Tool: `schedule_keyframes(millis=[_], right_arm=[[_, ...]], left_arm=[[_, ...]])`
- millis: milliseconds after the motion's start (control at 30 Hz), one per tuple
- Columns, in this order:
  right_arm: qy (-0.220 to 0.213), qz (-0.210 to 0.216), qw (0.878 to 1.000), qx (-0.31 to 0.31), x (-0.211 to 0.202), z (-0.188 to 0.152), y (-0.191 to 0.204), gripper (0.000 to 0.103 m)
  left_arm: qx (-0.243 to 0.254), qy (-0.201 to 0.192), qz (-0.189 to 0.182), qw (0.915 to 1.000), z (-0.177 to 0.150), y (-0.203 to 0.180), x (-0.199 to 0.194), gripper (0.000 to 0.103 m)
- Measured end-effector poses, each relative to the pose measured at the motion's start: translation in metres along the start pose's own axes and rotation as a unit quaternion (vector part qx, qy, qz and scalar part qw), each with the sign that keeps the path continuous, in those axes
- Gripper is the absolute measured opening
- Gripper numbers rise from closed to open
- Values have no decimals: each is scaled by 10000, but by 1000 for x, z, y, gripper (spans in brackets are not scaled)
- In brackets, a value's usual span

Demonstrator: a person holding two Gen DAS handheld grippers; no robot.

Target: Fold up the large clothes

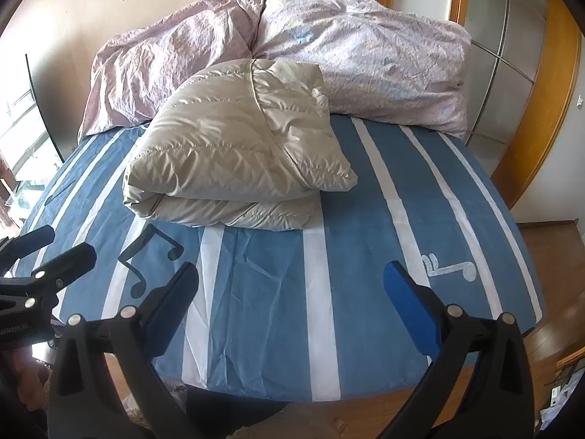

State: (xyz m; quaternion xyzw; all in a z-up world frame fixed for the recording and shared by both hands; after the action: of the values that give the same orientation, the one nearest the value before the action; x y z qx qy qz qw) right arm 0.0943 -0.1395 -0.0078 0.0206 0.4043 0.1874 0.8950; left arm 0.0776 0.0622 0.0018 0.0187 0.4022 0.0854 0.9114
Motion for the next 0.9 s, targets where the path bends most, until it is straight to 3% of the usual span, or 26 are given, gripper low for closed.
schedule_keyframes(millis=[900], right_arm=[[52, 9, 10000, 67, 2, 0, -6, 101]], left_arm=[[3, 68, -86, 9999, 0, -2, 2, 102]])
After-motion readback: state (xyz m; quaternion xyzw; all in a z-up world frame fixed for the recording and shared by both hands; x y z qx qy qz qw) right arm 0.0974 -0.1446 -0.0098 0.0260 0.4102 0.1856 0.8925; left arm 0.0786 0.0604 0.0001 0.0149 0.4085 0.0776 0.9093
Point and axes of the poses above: each gripper's, at about its wrist camera, not at the fingertips, and x roughly the way its jaws point, y to its left, z to its top, the point moved 4 cm from there along x, roughly the way its jaws point, and after that the axes turned 15 degrees about z, right-handed, at the moved point
